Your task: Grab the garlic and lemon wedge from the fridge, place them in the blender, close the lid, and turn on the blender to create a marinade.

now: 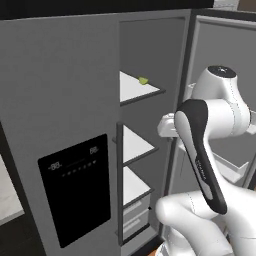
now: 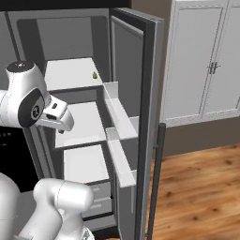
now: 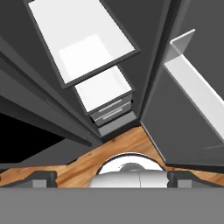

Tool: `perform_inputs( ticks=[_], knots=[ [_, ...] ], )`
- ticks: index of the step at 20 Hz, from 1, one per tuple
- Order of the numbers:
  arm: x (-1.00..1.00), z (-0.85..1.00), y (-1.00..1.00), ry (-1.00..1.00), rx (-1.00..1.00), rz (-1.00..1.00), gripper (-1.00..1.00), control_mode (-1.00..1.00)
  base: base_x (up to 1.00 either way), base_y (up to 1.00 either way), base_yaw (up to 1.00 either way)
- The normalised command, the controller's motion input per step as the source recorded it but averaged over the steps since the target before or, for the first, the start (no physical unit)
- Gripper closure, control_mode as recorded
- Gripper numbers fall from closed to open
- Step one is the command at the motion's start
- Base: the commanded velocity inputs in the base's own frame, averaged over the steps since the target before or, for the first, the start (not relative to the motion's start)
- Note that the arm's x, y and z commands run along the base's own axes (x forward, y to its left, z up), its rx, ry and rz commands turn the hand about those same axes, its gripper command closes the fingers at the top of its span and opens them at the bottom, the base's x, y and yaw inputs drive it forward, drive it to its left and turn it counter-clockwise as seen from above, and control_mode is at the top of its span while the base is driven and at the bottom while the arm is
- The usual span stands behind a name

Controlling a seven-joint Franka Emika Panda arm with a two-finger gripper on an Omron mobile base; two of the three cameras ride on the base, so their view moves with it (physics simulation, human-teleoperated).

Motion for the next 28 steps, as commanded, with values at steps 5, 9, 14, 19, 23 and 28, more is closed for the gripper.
perform_inputs(
  ticks=[5,9,14,19,23,28],
  knots=[
    [0.00,0.00,0.00,0.00,0.00,0.00,-1.00,1.00,-0.11,0.27,0.15],
    [0.00,0.00,0.00,0.00,0.00,0.00,-1.00,1.00,0.26,0.02,0.02],
    [0.00,0.00,0.00,0.00,0.00,0.00,-1.00,1.00,0.89,-0.07,0.00],
    [0.00,0.00,0.00,0.00,0.00,0.00,-1.00,1.00,0.66,-0.27,0.00],
    [0.02,0.27,-0.37,-0.03,0.03,0.00,-1.00,-1.00,0.05,-0.34,0.00],
    [0.60,0.59,-0.24,-0.15,0.03,-0.03,-1.00,-1.00,0.00,0.00,0.00]
  ],
)
